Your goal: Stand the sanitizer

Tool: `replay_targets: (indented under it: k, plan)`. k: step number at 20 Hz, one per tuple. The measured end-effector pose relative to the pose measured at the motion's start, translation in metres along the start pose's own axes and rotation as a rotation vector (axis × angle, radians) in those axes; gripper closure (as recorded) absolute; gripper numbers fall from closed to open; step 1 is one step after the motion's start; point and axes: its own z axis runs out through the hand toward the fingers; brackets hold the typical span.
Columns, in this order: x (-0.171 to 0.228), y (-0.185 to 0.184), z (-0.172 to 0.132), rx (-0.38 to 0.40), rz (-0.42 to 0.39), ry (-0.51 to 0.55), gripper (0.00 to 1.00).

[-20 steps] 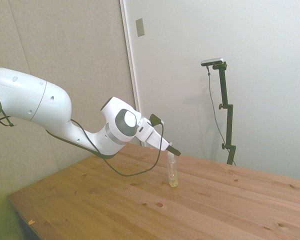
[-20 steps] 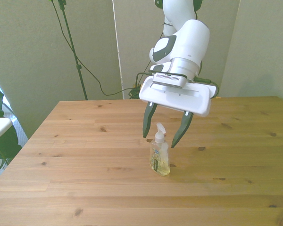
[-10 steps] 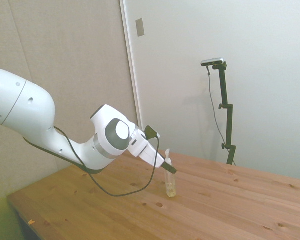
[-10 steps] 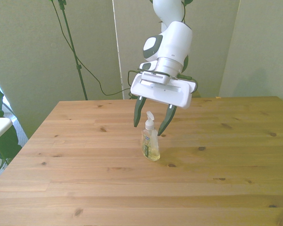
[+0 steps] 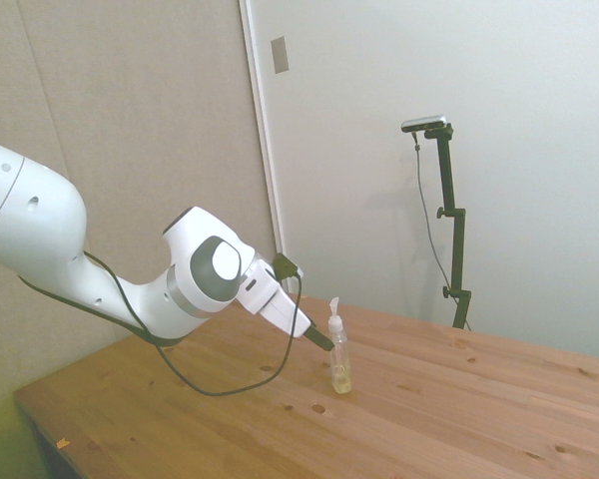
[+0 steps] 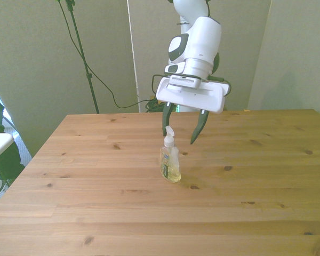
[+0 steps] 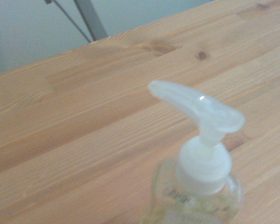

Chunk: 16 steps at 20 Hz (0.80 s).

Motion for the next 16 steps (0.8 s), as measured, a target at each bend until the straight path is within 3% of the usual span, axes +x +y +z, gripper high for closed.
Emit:
replay_targets:
  k: [7,16]
  plan:
    - [-0.008,-0.014,-0.030,-0.097,-0.097,-0.138,0.00]
    - [-0.013,0.017,-0.054,-0.213,-0.266,-0.261,0.00]
